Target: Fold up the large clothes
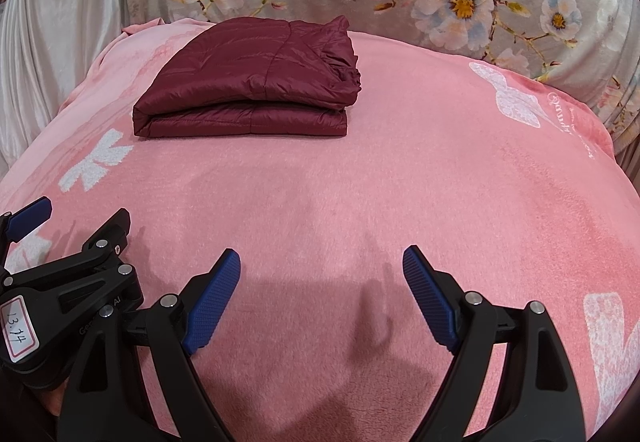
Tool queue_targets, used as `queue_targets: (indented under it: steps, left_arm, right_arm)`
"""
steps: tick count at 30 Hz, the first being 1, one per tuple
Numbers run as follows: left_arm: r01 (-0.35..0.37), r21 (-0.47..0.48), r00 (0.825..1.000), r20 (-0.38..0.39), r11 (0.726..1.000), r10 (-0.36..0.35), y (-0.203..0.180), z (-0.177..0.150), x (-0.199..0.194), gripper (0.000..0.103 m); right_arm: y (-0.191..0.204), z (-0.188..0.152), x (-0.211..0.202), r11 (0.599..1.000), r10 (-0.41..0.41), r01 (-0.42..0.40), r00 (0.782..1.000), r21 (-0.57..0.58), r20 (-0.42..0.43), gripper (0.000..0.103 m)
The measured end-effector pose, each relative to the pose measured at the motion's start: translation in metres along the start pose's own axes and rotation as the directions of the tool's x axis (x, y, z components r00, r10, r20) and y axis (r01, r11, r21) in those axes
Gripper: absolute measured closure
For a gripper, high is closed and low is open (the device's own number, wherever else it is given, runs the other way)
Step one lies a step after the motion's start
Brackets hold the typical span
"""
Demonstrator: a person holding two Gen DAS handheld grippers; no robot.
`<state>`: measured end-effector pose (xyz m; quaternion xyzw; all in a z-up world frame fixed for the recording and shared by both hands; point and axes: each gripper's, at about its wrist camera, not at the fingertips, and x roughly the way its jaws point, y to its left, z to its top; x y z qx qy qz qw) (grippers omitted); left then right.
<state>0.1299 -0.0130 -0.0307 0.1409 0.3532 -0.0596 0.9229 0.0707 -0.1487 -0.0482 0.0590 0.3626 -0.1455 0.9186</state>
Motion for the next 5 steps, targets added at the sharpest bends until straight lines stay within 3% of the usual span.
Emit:
queue_targets:
  steps: [5]
  left_arm:
    - [0.003, 0.001, 1.0, 0.002, 1.0, -0.003, 0.0002, 0.0019, -0.0003, 0.02]
  right_arm:
    - [-0.0017, 0.0, -0.0001, 1.0, 0.002, -0.002, 1.0, -0.002, 0.001, 0.022]
